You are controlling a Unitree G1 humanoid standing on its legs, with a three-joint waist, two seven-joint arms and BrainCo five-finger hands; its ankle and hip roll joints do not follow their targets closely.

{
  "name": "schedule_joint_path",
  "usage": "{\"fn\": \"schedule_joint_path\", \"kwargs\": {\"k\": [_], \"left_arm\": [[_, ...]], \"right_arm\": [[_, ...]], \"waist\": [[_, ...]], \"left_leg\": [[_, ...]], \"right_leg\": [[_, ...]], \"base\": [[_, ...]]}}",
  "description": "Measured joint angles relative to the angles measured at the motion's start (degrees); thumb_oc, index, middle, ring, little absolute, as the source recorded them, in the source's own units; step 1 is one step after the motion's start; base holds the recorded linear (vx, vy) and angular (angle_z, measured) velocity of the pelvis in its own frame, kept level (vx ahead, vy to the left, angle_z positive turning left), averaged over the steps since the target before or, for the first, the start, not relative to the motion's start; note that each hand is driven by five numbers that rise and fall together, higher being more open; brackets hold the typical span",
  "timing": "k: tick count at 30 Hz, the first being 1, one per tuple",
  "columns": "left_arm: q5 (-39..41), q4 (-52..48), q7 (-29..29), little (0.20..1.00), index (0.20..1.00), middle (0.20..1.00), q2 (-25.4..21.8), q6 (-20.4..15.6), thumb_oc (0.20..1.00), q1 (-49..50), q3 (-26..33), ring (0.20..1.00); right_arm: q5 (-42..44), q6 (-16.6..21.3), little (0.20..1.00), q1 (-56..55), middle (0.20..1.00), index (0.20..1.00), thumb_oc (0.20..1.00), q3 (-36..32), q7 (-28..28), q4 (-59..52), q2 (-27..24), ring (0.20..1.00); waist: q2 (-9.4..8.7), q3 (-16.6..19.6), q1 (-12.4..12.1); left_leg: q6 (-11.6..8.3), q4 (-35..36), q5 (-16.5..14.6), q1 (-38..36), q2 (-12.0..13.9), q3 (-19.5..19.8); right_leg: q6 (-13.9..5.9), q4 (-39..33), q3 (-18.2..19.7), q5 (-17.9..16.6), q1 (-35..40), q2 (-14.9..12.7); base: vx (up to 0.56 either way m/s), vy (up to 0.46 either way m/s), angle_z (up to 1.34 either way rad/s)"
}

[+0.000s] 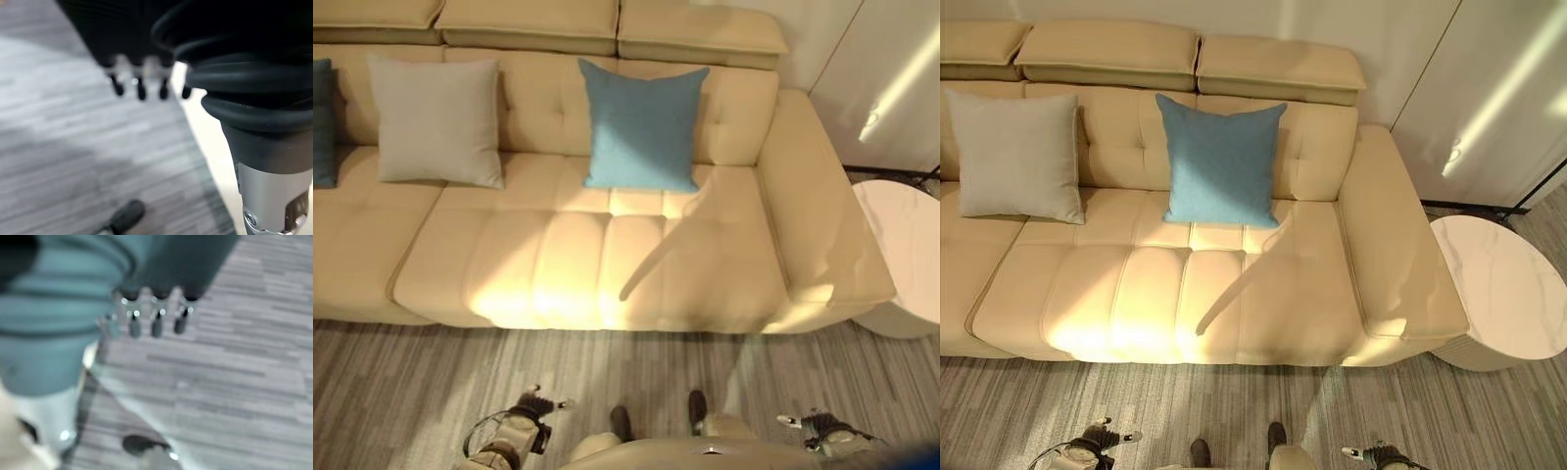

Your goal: Pick up all the scattered cushions and arrange them neatly on the sofa.

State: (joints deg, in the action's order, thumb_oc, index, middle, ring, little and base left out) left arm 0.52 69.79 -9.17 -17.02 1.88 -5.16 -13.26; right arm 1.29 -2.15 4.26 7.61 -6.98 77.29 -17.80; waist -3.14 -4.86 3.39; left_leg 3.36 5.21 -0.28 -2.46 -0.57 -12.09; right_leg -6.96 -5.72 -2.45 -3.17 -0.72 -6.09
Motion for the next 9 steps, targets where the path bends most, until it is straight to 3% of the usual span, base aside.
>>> {"fn": "schedule_joint_path", "kwargs": {"k": [4,9], "left_arm": [[0.0,-1.0,0.0,1.000,1.000,1.000,1.2,-0.2,1.000,2.2,2.0,1.000],[0.0,-0.8,0.0,1.000,1.000,1.000,1.0,0.1,1.000,4.2,2.2,1.000]], "right_arm": [[0.0,0.1,1.000,0.1,1.000,1.000,1.000,1.0,0.2,-2.0,0.0,1.000],[0.0,0.1,1.000,-1.2,1.000,1.000,1.000,0.9,0.0,-2.0,-0.5,1.000]], "waist": [[1.51,1.5,-0.5],[1.47,2.4,-1.0]], "left_leg": [[-2.62,0.0,0.4,-0.8,2.3,0.9],[-3.51,-0.2,1.0,-0.1,3.3,3.1]], "right_leg": [[2.35,0.0,-0.3,-0.1,1.2,2.7],[3.42,0.0,-2.0,0.4,1.5,3.6]], "base": [[-0.01,-0.071,0.02],[-0.02,-0.043,0.20]]}}
